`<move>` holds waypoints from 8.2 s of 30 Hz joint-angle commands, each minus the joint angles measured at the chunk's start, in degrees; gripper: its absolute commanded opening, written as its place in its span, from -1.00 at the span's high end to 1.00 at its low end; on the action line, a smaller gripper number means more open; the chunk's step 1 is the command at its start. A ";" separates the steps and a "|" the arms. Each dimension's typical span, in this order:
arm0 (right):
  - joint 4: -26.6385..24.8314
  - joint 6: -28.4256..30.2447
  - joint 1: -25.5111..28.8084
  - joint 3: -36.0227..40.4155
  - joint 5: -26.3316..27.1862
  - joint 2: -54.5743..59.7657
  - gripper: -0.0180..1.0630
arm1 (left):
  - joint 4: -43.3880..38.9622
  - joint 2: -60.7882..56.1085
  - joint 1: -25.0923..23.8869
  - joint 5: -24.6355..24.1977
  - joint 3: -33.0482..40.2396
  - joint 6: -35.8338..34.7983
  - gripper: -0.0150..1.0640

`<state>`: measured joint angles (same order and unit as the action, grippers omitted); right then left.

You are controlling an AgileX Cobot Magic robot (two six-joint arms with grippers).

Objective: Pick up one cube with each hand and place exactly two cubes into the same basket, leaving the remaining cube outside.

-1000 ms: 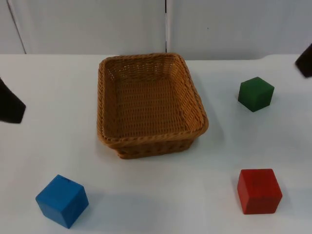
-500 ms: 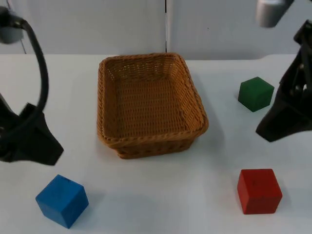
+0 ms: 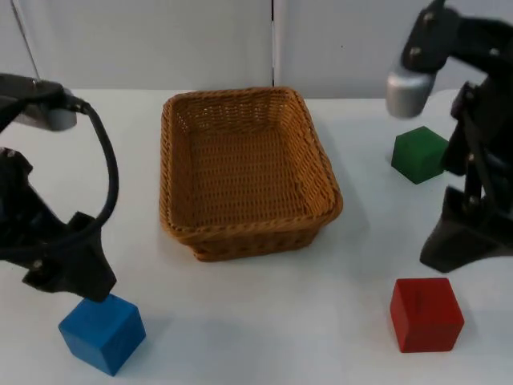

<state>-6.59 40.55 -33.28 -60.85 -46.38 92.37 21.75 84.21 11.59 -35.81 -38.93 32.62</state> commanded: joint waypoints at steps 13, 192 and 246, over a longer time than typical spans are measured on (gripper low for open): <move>0.45 1.48 -0.11 -0.25 2.77 12.22 -0.98 | -1.51 10.64 3.00 6.87 -0.40 -0.53 -0.97; -3.16 -28.96 4.12 -72.29 2.31 53.34 0.97 | 9.31 31.02 9.92 14.74 -30.02 10.17 0.98; -8.35 -22.95 4.12 -73.40 2.95 52.74 -0.38 | 10.52 31.76 9.92 20.93 -30.02 13.22 -0.46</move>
<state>-15.50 17.61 -29.32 -133.49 -42.94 147.01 31.85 117.38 21.56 -14.93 -68.90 46.01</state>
